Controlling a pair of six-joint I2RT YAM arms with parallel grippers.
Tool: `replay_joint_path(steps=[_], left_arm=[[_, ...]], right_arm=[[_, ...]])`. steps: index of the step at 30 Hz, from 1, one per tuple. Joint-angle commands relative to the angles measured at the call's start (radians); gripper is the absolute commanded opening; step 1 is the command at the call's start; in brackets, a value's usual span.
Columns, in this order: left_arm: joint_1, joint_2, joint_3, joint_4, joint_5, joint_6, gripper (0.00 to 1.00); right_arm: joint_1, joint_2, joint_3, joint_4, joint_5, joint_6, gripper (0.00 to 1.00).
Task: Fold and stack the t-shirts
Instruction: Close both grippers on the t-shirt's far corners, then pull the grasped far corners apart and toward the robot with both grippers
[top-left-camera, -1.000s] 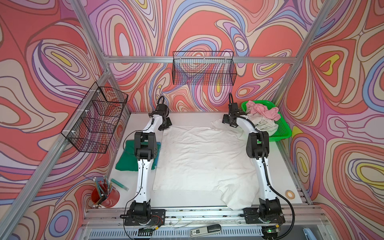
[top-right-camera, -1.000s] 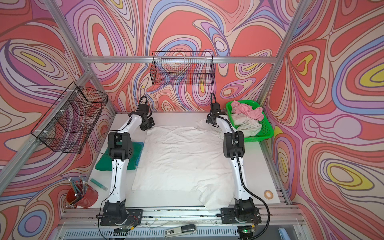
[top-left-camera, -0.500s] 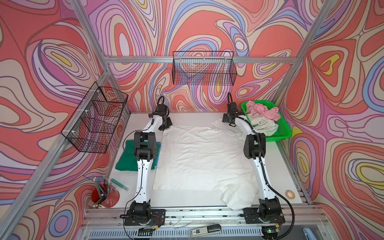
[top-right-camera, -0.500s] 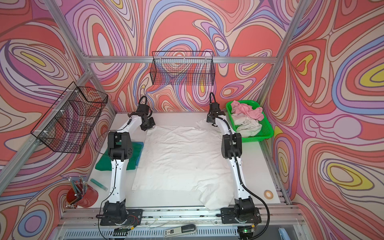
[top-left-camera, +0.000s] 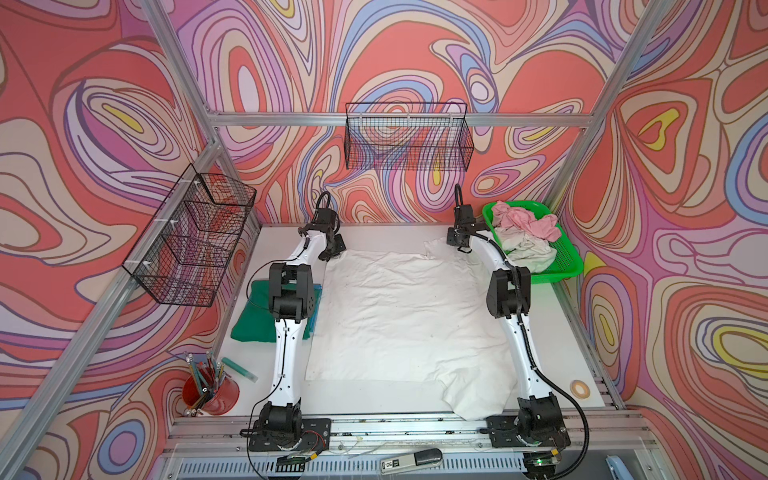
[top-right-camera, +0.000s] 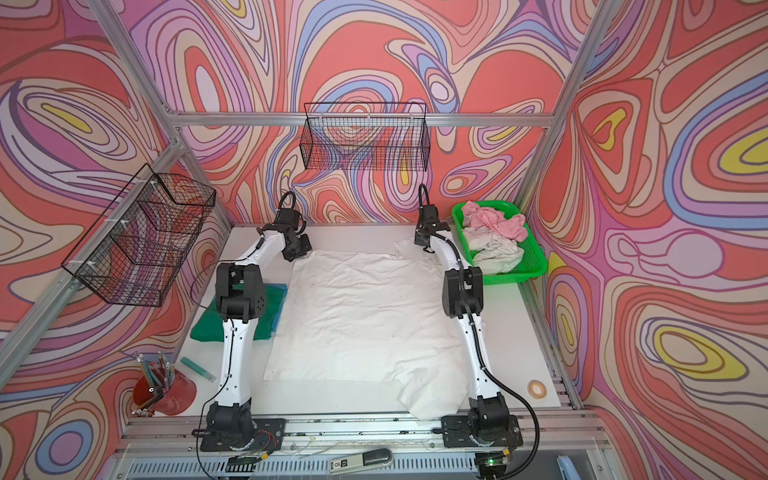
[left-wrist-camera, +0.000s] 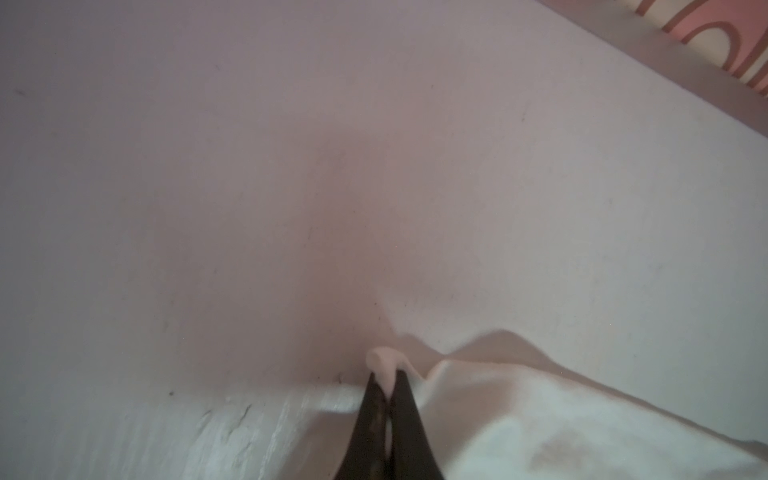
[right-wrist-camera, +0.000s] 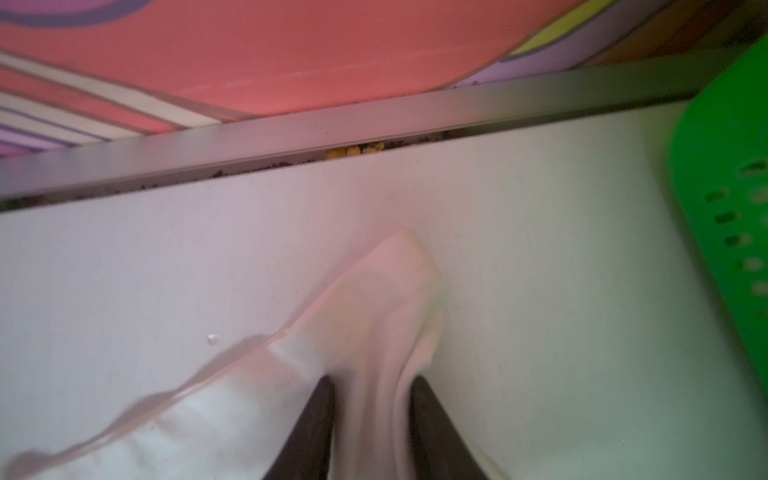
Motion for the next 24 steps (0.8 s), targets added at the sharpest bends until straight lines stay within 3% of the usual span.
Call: replay_joint_path(steps=[1, 3, 9, 24], left_arm=[[-0.004, -0.068, -0.017, 0.012, -0.002, 0.013, 0.0], [-0.004, -0.081, -0.036, 0.028, -0.002, 0.012, 0.0], [-0.004, -0.137, -0.104, 0.079, 0.0, 0.007, 0.0], [-0.005, -0.298, -0.308, 0.223, -0.022, 0.029, 0.0]], right_arm=[[0.003, 0.007, -0.056, -0.069, -0.013, -0.015, 0.14], [0.002, -0.021, -0.078, -0.048, -0.007, -0.02, 0.0], [0.002, -0.112, -0.146, -0.005, 0.024, -0.028, 0.0], [0.004, -0.409, -0.538, 0.249, 0.038, -0.006, 0.0]])
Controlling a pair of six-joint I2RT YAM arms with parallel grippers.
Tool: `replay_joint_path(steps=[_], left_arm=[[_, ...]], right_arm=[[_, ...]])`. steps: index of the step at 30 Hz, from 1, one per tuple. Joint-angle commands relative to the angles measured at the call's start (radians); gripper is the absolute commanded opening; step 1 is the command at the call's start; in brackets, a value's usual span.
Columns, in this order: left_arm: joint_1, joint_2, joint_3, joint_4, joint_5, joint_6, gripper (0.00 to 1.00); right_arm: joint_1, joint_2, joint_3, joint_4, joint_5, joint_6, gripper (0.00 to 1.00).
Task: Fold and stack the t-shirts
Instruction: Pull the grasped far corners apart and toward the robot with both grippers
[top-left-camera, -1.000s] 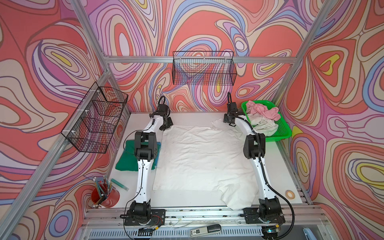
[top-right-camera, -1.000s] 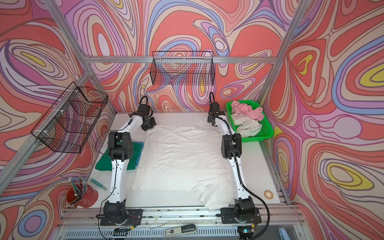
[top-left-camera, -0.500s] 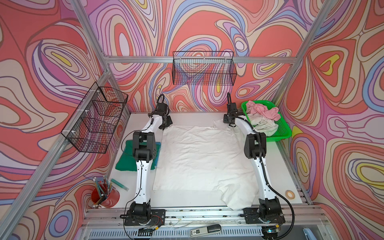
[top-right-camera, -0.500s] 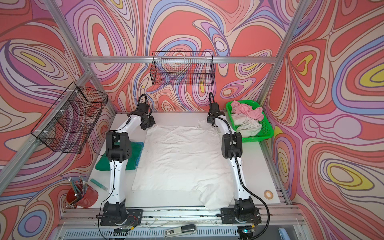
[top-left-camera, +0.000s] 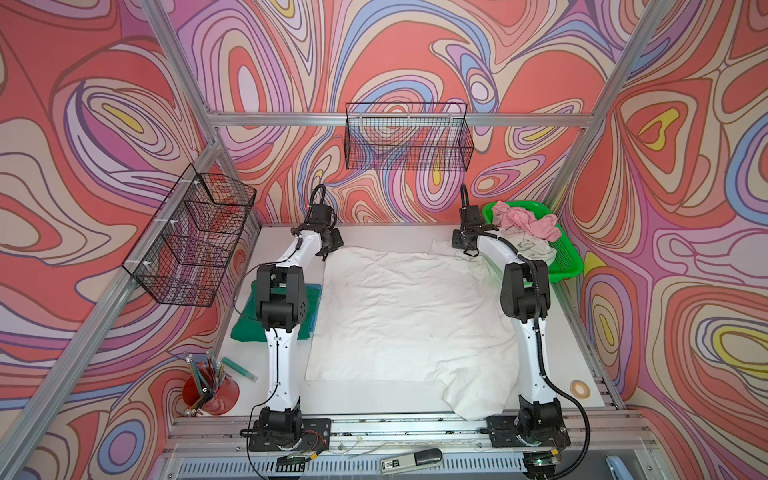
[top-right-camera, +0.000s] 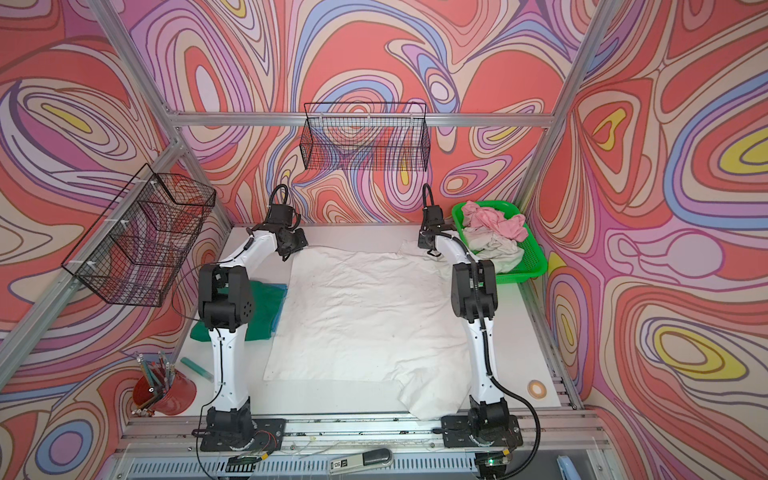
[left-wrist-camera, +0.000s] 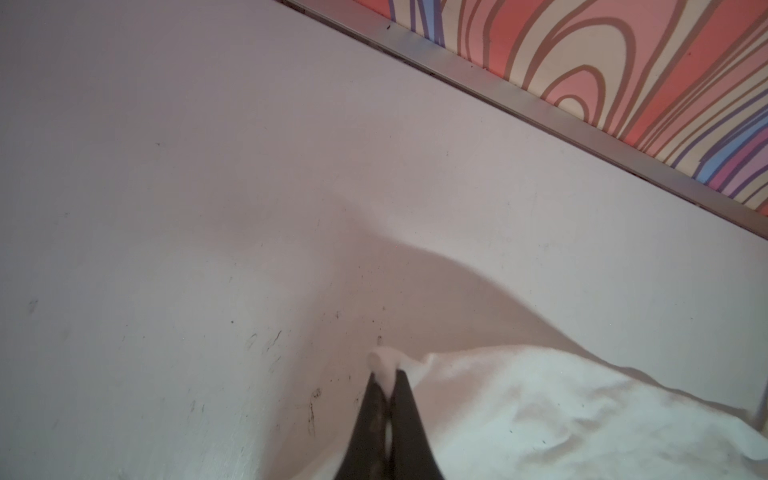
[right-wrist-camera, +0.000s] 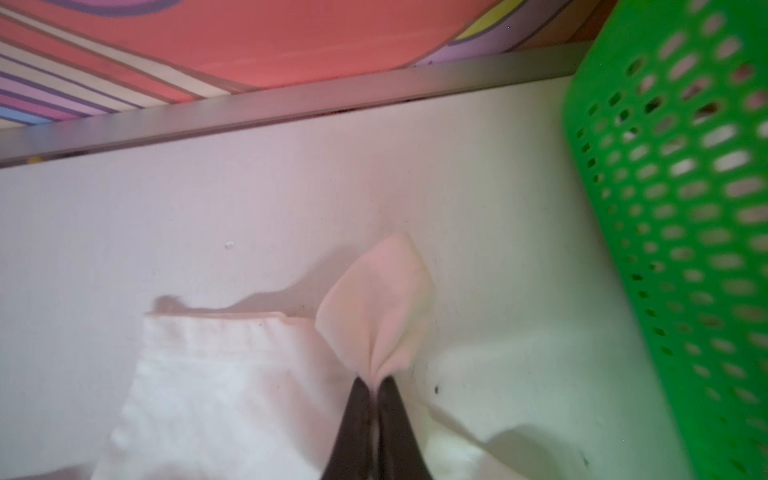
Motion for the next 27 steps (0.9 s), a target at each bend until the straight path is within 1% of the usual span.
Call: replay_joint_path(steps=[1, 5, 11, 12, 21, 24, 27], left_arm=[[-0.003, -0.066, -0.056, 0.067, -0.022, 0.023, 0.0], [-0.004, -0.112, -0.136, 0.123, -0.027, 0.02, 0.0], [-0.003, -0.2, -0.291, 0.225, -0.042, 0.012, 0.0], [-0.003, -0.213, -0.316, 0.264, -0.042, 0.011, 0.0], [0.002, -0.33, -0.541, 0.409, -0.052, -0.035, 0.0], [0.006, -0.358, -0.607, 0.447, -0.048, -0.063, 0.0], [0.013, -0.375, -0.659, 0.47, -0.053, -0.093, 0.0]], right_arm=[[0.003, -0.088, -0.076, 0.098, 0.027, 0.005, 0.0], [0.003, -0.166, -0.179, 0.159, 0.033, 0.02, 0.0], [0.003, -0.307, -0.377, 0.261, 0.043, 0.047, 0.0], [0.003, -0.327, -0.404, 0.27, 0.045, 0.053, 0.0], [0.004, -0.488, -0.623, 0.324, 0.049, 0.116, 0.0], [0.003, -0.531, -0.683, 0.323, 0.038, 0.138, 0.0], [0.003, -0.573, -0.745, 0.317, 0.049, 0.15, 0.0]])
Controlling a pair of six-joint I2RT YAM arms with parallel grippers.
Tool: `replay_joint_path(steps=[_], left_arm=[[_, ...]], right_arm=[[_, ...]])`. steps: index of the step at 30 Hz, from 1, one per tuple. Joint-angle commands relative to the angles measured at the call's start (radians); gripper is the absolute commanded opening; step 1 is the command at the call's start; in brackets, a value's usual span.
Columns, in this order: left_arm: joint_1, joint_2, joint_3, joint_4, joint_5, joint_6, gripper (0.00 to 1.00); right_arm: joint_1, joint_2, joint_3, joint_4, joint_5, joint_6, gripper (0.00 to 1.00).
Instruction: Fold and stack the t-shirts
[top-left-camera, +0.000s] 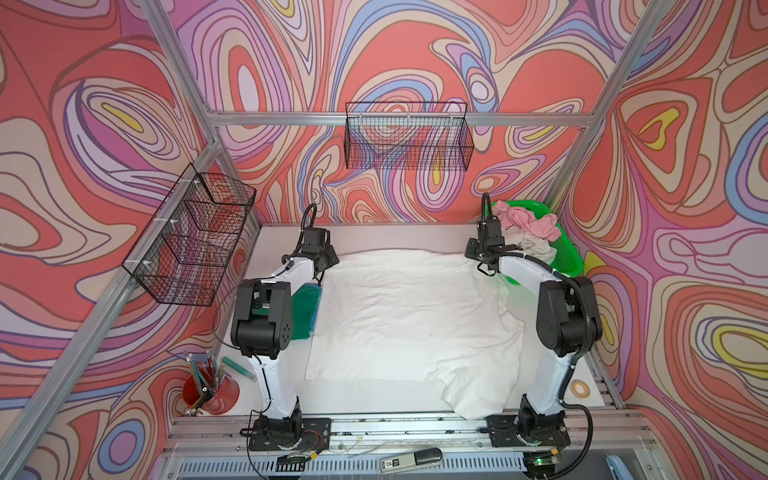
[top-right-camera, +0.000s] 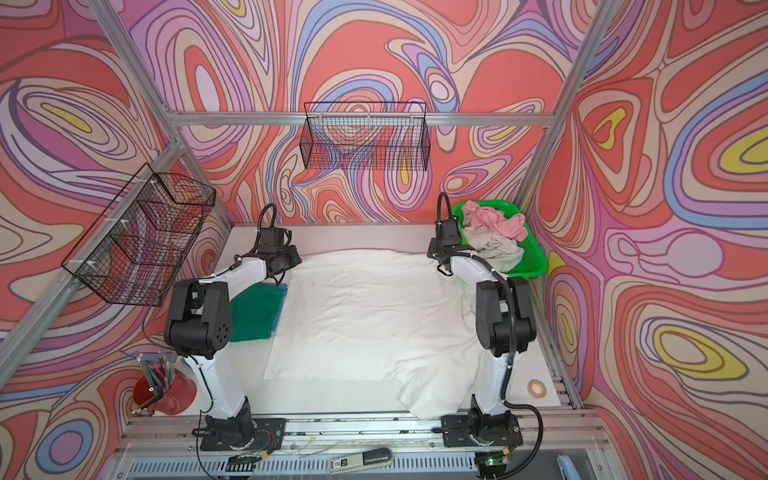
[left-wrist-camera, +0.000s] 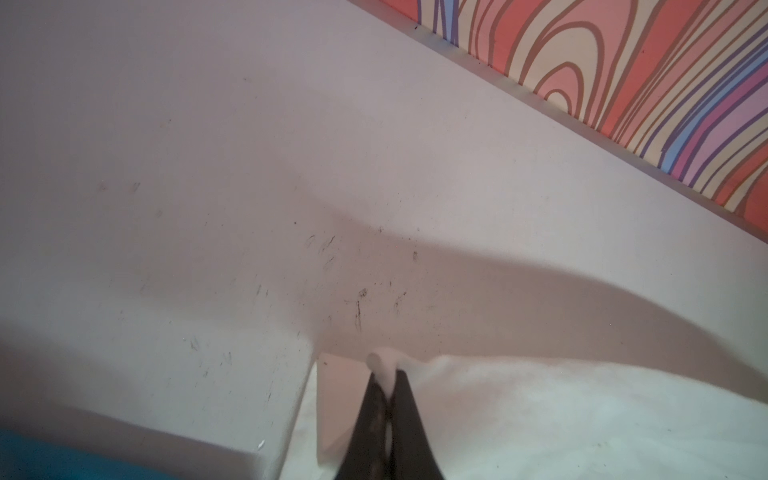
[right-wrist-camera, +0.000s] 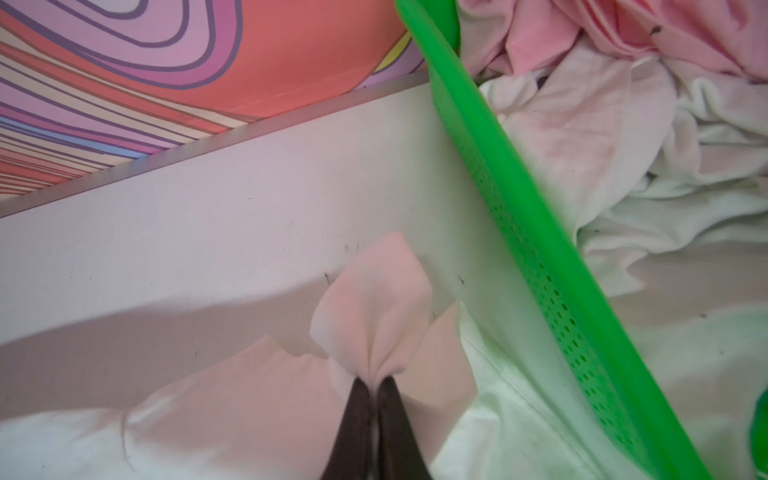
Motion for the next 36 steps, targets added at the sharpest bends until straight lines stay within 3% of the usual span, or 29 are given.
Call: replay_joint_path(steps=[1, 16, 36], left_arm=[[0.013, -0.041, -0.049, 0.063, -0.017, -0.045, 0.0], [0.019, -0.141, -0.269, 0.193, -0.014, -0.183, 0.0], [0.019, -0.172, -0.401, 0.268, 0.012, -0.274, 0.0]], right_arm=[[0.002, -0.064, -0.065, 0.012, 0.019, 0.031, 0.0], [0.034, -0.308, -0.349, 0.034, 0.032, 0.101, 0.0], [0.079, -0.369, -0.531, 0.005, 0.096, 0.151, 0.0]])
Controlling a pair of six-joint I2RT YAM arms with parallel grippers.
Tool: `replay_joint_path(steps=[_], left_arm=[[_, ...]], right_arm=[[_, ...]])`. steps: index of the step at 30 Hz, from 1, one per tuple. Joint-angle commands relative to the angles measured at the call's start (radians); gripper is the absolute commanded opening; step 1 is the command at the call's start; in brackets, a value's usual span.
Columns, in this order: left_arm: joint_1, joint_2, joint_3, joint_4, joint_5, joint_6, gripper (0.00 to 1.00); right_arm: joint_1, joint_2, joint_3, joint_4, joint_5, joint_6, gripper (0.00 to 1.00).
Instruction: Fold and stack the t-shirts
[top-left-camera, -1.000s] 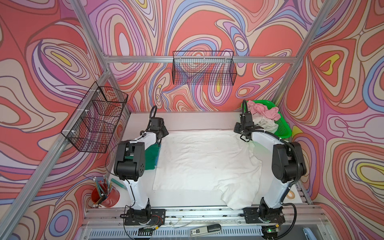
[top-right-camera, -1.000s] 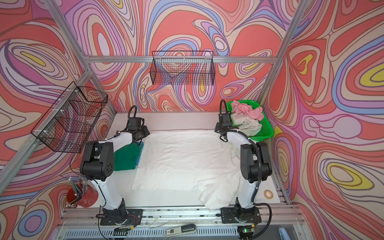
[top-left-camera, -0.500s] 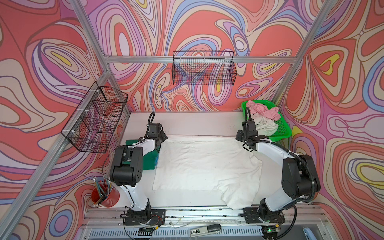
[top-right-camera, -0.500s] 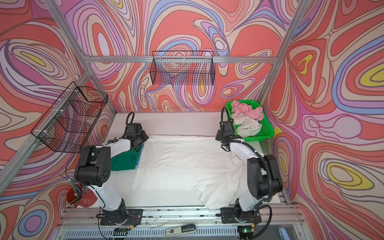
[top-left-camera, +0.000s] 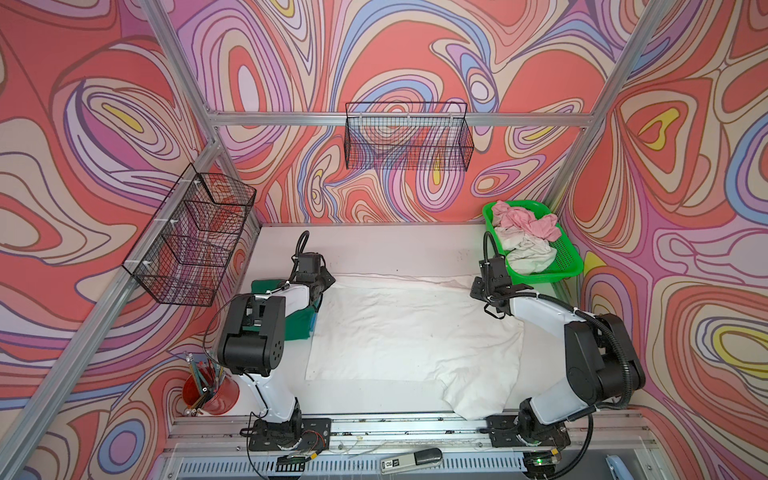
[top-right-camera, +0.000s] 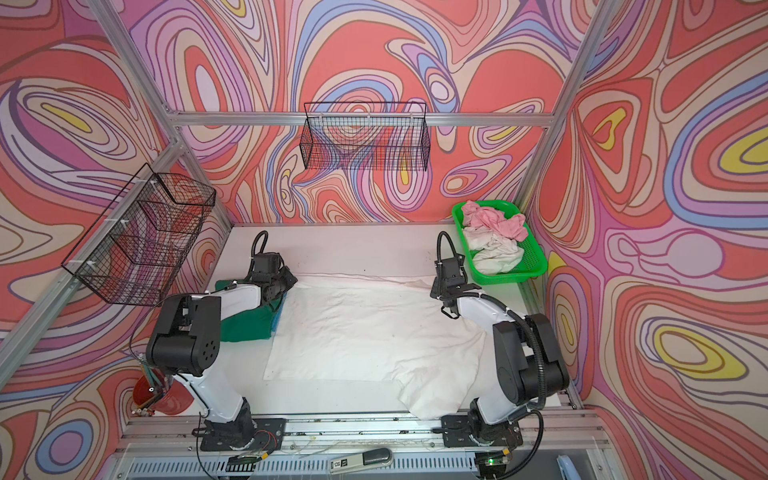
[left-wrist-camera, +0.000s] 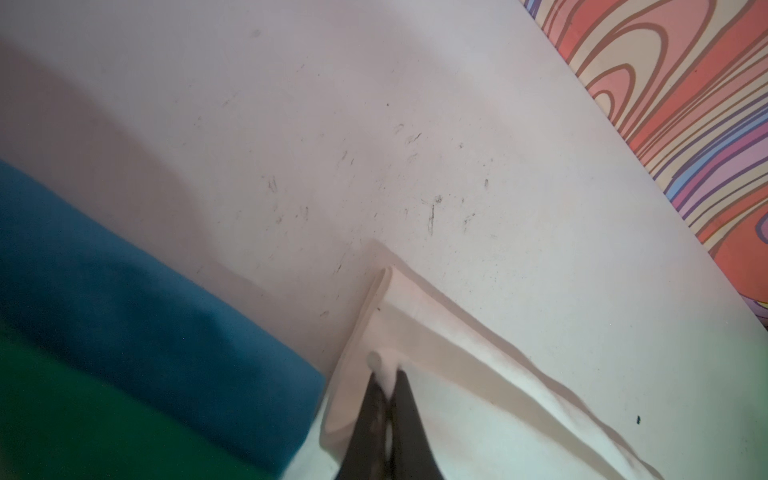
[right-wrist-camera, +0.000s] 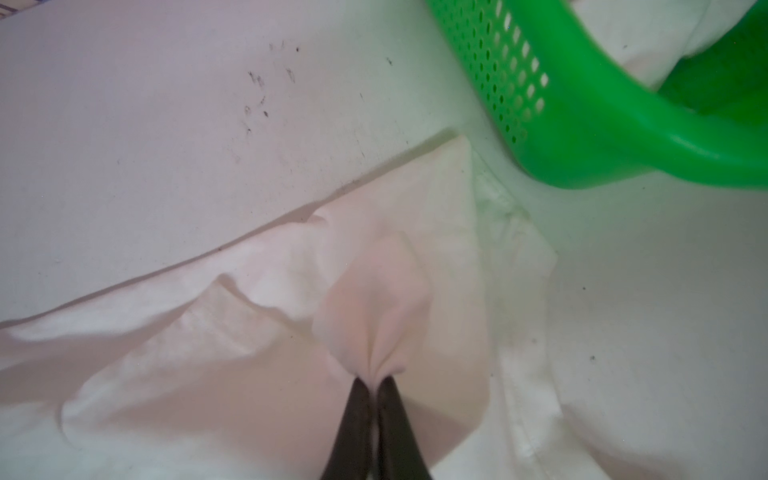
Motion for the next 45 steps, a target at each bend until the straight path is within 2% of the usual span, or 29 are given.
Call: replay_joint_path(steps=[1, 15, 16, 20, 22, 26, 29, 31, 36, 40, 45], left_arm=[[0.006, -0.033, -0.043, 0.038, -0.001, -0.039, 0.0], [0.006, -0.026, -0.102, 0.077, -0.005, -0.099, 0.0], [0.006, -0.027, -0.105, 0.077, -0.005, -0.104, 0.06], [0.006, -0.038, -0.124, 0.089, -0.001, -0.127, 0.18], [0.006, -0.063, -0.133, 0.085, -0.002, -0.144, 0.34], [0.006, -0.132, -0.141, 0.069, 0.001, -0.185, 0.61], [0.008, -0.19, -0.129, 0.027, 0.001, -0.204, 0.77], [0.009, -0.226, -0.106, -0.036, -0.007, -0.22, 0.87], [0.025, -0.306, -0.056, -0.189, 0.003, -0.257, 1.0], [0.038, -0.37, -0.009, -0.343, 0.034, -0.249, 1.0], [0.056, -0.465, 0.021, -0.517, 0.066, -0.188, 1.0]], right_arm=[[0.005, -0.029, -0.03, -0.009, 0.033, 0.029, 0.0], [0.013, -0.023, -0.107, -0.02, 0.02, 0.085, 0.0], [0.013, -0.022, -0.111, -0.024, 0.021, 0.09, 0.0], [0.016, -0.026, -0.115, -0.05, 0.014, 0.098, 0.0], [0.014, -0.045, -0.105, -0.089, 0.01, 0.109, 0.02], [0.014, -0.104, -0.084, -0.148, -0.024, 0.126, 0.38], [0.013, -0.126, -0.039, -0.202, -0.038, 0.14, 0.53], [0.013, -0.124, 0.005, -0.231, -0.035, 0.142, 0.57], [-0.038, -0.034, 0.129, -0.277, -0.042, 0.113, 0.61], [-0.091, 0.048, 0.2, -0.267, -0.087, 0.092, 0.62], [-0.089, 0.181, 0.332, -0.281, -0.126, 0.033, 0.59]])
